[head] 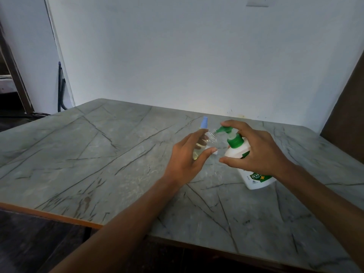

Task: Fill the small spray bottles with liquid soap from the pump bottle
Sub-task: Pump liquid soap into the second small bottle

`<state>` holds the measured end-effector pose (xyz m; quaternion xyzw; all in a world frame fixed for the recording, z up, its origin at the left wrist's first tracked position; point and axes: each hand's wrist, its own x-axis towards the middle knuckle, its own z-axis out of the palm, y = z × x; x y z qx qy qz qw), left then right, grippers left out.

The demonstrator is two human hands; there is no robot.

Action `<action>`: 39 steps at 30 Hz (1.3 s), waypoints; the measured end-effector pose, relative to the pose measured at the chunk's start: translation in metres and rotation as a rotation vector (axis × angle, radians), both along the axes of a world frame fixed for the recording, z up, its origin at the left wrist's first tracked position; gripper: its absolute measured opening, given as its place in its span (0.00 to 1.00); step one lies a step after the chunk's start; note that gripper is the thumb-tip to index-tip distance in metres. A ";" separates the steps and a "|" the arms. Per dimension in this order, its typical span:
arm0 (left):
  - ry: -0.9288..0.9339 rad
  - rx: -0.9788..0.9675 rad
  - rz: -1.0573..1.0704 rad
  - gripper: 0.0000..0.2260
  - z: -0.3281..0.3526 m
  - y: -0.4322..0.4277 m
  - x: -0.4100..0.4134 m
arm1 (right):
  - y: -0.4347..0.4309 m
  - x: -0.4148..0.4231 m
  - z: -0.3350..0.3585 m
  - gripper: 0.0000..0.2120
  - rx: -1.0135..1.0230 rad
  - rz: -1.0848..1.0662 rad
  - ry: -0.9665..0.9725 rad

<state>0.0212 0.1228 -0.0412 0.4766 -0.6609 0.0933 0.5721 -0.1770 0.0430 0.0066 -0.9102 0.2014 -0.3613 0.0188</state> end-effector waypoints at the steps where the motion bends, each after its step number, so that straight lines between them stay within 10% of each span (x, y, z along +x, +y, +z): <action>1: -0.001 -0.001 0.000 0.22 0.000 0.000 0.000 | 0.000 -0.001 -0.001 0.40 -0.024 -0.006 0.002; 39: 0.016 0.004 0.023 0.22 0.000 -0.002 -0.001 | -0.004 -0.001 -0.003 0.42 -0.083 -0.043 0.022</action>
